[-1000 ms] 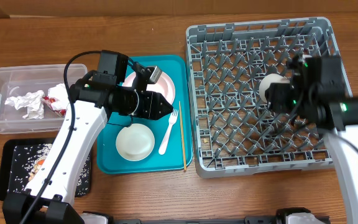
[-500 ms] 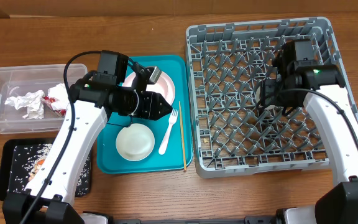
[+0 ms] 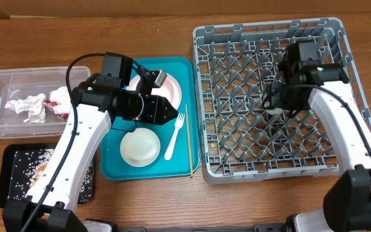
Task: Sort waste into correct bins and load items into the dishwasher
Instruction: 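Lower the cup upside down into the grey rack and open the right gripper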
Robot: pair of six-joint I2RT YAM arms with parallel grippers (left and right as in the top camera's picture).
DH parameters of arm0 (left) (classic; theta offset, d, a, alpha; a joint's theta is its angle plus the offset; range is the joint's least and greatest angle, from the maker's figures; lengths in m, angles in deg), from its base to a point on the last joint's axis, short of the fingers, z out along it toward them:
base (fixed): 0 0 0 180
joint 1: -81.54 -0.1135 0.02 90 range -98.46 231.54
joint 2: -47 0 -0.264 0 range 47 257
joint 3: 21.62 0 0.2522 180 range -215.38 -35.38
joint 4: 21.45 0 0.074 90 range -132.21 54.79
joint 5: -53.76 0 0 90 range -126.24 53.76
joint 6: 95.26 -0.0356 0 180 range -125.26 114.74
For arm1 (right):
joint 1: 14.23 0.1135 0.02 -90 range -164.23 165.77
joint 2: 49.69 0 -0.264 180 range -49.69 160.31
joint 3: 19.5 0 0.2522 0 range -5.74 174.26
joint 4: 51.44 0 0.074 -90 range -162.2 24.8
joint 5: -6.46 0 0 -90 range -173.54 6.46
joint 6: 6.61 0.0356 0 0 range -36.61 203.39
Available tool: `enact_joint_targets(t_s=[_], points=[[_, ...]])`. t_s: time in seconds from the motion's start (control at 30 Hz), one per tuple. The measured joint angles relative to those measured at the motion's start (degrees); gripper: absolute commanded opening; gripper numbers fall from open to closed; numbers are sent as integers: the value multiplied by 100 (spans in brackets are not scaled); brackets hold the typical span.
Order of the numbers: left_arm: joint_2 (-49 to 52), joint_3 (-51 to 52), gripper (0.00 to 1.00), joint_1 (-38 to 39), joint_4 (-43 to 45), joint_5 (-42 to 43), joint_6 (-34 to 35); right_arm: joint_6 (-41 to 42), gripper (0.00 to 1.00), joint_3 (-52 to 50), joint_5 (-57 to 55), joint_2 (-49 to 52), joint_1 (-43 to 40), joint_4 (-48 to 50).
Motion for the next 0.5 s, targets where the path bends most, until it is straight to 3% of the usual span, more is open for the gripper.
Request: enact_joint_targets(t_s=[0.1, 0.13, 0.17, 0.4, 0.43, 0.5], points=[[0, 0, 41, 0, -2, -39, 0, 0, 28, 0, 0, 186, 0, 22], [-2, 0, 41, -2, -7, -42, 0, 0, 33, 0, 0, 256, 0, 33], [0, 0, 41, 0, -11, -48, 0, -2, 47, 0, 2, 317, 0, 46], [-2, 0, 44, -2, -15, -61, 0, -22, 86, 9, 0, 468, -2, 72], [0, 0, 44, 0, -13, -61, 0, -15, 100, 20, 0, 468, -2, 48], [0, 0, 45, 0, -13, -61, 0, -31, 100, 103, -4, 468, -2, -52]])
